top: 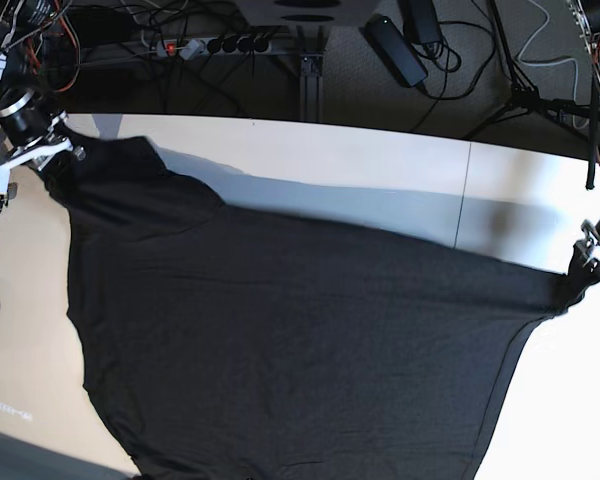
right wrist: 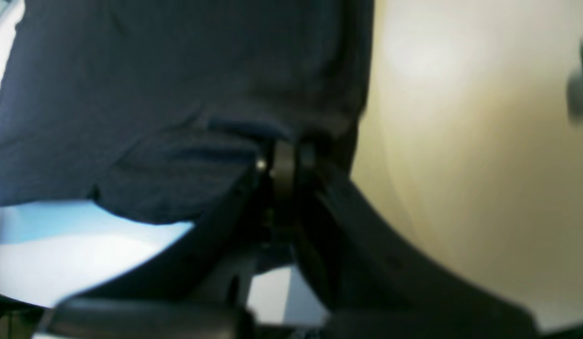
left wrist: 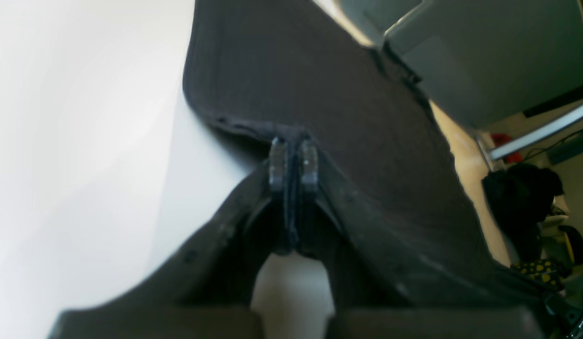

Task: Fold the T-shirt properly
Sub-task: 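Lift the hem with both grippers and carry it over the shirt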

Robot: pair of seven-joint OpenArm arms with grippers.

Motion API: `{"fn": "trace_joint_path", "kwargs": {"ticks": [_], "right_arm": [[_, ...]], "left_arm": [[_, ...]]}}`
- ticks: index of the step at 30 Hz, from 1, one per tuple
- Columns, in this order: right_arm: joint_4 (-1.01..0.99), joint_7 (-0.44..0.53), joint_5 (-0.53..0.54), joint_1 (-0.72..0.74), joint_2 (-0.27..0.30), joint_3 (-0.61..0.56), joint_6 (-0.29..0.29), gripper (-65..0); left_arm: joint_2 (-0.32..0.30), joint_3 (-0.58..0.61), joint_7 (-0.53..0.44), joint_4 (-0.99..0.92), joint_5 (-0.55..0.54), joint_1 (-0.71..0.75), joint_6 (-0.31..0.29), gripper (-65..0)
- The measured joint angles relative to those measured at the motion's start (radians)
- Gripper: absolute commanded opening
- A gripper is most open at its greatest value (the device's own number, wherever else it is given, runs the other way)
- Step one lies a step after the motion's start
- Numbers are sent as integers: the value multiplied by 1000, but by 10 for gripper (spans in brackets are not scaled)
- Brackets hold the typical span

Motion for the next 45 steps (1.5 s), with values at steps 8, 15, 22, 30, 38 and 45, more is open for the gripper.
{"fn": "trace_joint_path", "kwargs": {"ticks": [8, 15, 22, 30, 38, 45], "right_arm": [[-1, -23, 45, 104, 47, 0, 25, -650], [-19, -27, 43, 201, 105, -23, 32, -650], [-132, -20, -36, 339, 154, -185, 33, -650], [-366, -13, -143, 617, 166, -297, 40, -650], [-629, -7, -234, 895, 220, -459, 40, -650], [-802, 57, -335, 1039, 217, -595, 40, -650]], "left_arm": [[-1, 8, 2, 0, 13, -116, 0, -650], [16, 98, -110, -13, 184, -216, 0, -650], [66, 197, -164, -157, 284, -333, -3, -650], [80, 215, -241, -380, 410, -480, -3, -650], [85, 214, -331, -554, 513, -578, -3, -650], [93, 244, -428, -591, 601, -577, -3, -650]]}}
